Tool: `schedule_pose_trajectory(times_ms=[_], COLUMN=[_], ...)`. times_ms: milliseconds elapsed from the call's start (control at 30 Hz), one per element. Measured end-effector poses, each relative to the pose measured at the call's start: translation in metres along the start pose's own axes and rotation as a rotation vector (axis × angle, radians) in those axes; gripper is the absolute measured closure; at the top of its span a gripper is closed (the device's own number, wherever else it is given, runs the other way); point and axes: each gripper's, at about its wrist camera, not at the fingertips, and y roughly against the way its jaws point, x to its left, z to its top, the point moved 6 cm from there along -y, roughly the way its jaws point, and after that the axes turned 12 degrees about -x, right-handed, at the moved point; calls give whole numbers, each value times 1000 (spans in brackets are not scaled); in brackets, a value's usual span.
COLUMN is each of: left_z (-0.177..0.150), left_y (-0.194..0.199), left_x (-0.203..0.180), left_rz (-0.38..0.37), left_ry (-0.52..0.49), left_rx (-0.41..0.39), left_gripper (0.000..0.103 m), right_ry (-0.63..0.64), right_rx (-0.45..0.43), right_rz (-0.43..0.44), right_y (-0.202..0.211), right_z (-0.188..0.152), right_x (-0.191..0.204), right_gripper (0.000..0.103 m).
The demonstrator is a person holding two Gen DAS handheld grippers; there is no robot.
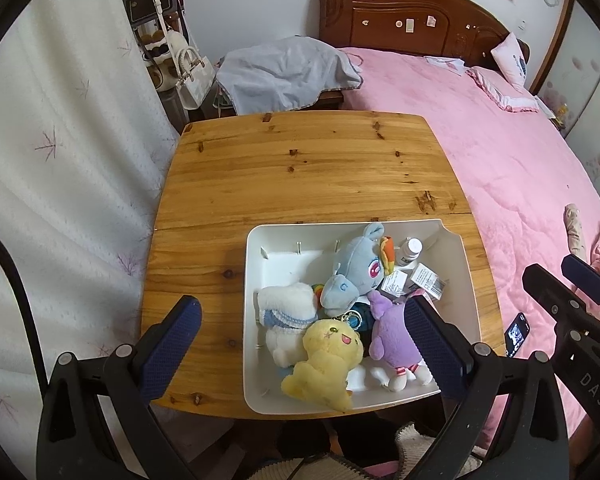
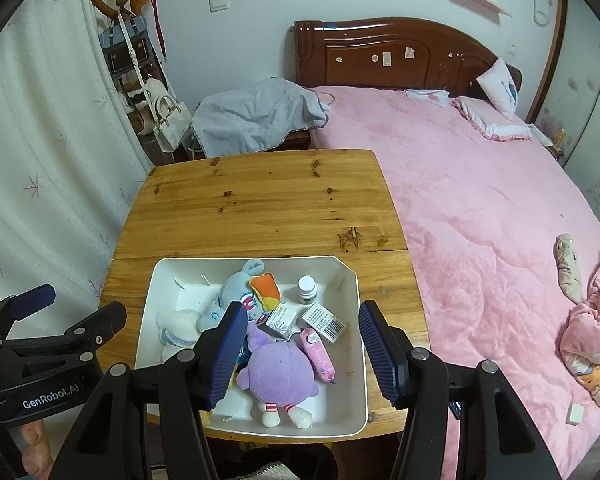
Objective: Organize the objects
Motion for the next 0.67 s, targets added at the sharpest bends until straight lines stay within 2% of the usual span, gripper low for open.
schedule_pose_trajectory(times_ms=[667], left_z=[1], left_y=[1], left_x=[4], left_rz=[20], left_ry=[1], left_rx=[-1], left_gripper=[2], right_ry=[5], right_rx=[11], right_rz=[10], right_y=[-6], right_z=[-1], right_x=[2], right_gripper=[44])
